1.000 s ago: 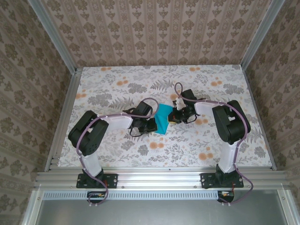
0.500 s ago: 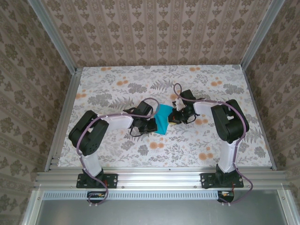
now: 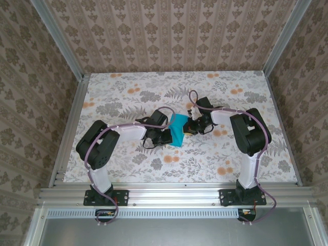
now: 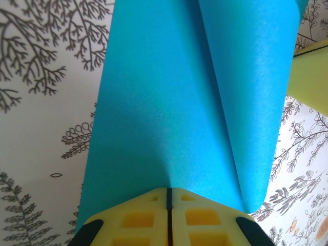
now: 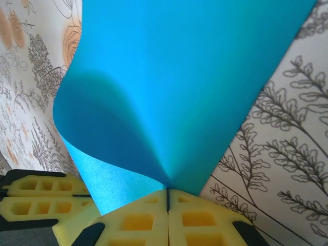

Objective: Fold a paper plane with a square sheet of paper (pick it up from the middle)

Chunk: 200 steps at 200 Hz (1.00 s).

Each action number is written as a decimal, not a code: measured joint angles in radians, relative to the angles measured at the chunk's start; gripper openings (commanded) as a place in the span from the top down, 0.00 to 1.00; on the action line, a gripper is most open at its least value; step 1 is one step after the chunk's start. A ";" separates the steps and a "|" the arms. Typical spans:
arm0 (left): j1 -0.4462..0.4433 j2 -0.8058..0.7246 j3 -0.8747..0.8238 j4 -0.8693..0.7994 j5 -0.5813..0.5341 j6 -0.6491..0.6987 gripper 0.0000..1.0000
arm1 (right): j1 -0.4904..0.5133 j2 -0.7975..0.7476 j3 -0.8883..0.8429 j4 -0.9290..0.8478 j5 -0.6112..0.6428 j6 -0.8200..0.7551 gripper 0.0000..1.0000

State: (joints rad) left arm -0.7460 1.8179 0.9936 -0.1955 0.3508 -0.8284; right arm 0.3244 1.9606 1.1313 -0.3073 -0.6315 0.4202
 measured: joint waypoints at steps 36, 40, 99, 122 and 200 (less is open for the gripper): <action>-0.001 0.000 0.007 -0.010 -0.001 0.008 0.89 | 0.001 0.008 0.007 -0.016 0.008 -0.004 0.93; -0.001 0.000 0.009 -0.013 -0.001 0.009 0.88 | 0.001 0.008 0.007 -0.017 0.009 -0.006 0.93; -0.001 -0.018 0.043 0.017 0.013 0.021 0.82 | 0.004 0.010 0.018 -0.035 0.026 -0.025 0.93; 0.000 -0.025 0.043 0.095 0.045 0.013 0.83 | 0.004 0.010 0.019 -0.039 0.027 -0.026 0.93; 0.000 0.034 0.043 0.217 0.087 -0.029 0.87 | 0.004 0.012 0.022 -0.042 0.028 -0.029 0.93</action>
State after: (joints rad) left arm -0.7464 1.8519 1.0363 0.0212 0.4381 -0.8570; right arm 0.3283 1.9724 1.1530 -0.3492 -0.6037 0.3916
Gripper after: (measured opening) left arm 0.135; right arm 0.071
